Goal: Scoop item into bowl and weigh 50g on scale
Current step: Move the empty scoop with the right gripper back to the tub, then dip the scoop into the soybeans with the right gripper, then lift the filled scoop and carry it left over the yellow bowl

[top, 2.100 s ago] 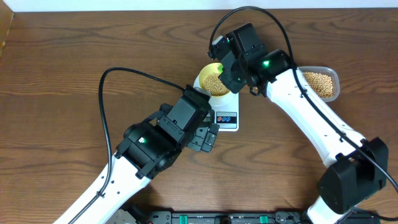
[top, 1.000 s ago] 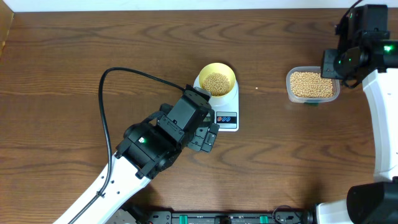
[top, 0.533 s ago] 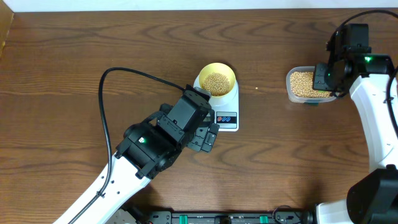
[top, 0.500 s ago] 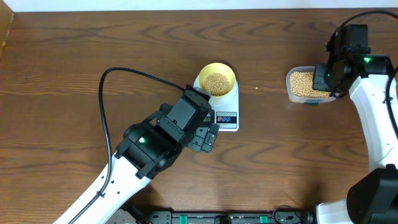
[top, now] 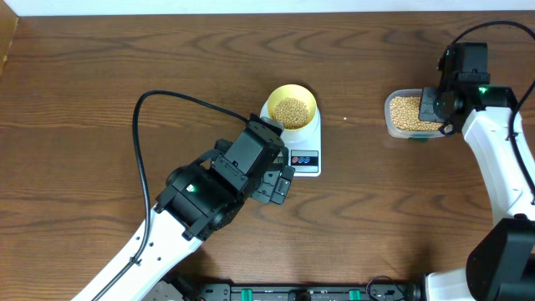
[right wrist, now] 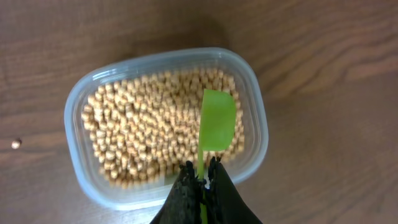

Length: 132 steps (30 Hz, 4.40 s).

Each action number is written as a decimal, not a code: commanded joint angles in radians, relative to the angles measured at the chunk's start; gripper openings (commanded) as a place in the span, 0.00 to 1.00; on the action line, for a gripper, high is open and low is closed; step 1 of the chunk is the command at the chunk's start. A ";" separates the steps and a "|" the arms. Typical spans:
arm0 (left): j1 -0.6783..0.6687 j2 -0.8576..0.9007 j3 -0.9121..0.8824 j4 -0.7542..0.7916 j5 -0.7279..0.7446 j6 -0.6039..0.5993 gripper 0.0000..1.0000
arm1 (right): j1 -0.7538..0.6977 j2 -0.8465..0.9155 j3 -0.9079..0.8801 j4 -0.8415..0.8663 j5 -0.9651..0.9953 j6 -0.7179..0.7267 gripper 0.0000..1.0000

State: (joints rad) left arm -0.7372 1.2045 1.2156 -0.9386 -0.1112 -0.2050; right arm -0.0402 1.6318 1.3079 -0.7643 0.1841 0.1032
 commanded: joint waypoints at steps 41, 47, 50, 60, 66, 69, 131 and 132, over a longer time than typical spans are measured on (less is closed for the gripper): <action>0.003 0.002 0.011 -0.003 -0.010 0.013 1.00 | -0.130 0.006 -0.184 0.161 -0.428 0.069 0.01; 0.003 0.002 0.011 -0.003 -0.010 0.013 1.00 | -0.152 0.067 -0.184 0.153 -0.559 0.068 0.01; 0.003 0.002 0.011 -0.003 -0.010 0.013 1.00 | -0.155 0.070 -0.184 0.158 -0.562 0.068 0.01; 0.003 0.002 0.011 -0.003 -0.010 0.013 1.00 | -0.208 0.070 -0.183 0.164 -0.668 0.068 0.01; 0.003 0.002 0.011 -0.003 -0.010 0.013 1.00 | -0.286 0.070 -0.183 0.163 -0.771 0.053 0.01; 0.003 0.002 0.011 -0.003 -0.010 0.013 1.00 | -0.328 0.070 -0.183 0.162 -0.829 0.037 0.01; 0.003 0.002 0.011 -0.003 -0.010 0.013 1.00 | -0.243 0.070 -0.183 0.934 -1.595 0.674 0.01; 0.003 0.002 0.011 -0.003 -0.010 0.013 1.00 | -0.222 0.070 -0.183 1.001 -1.587 0.726 0.01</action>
State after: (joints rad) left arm -0.7372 1.2045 1.2156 -0.9390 -0.1108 -0.2050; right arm -0.3115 1.6951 1.1210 0.1658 -1.3979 0.6212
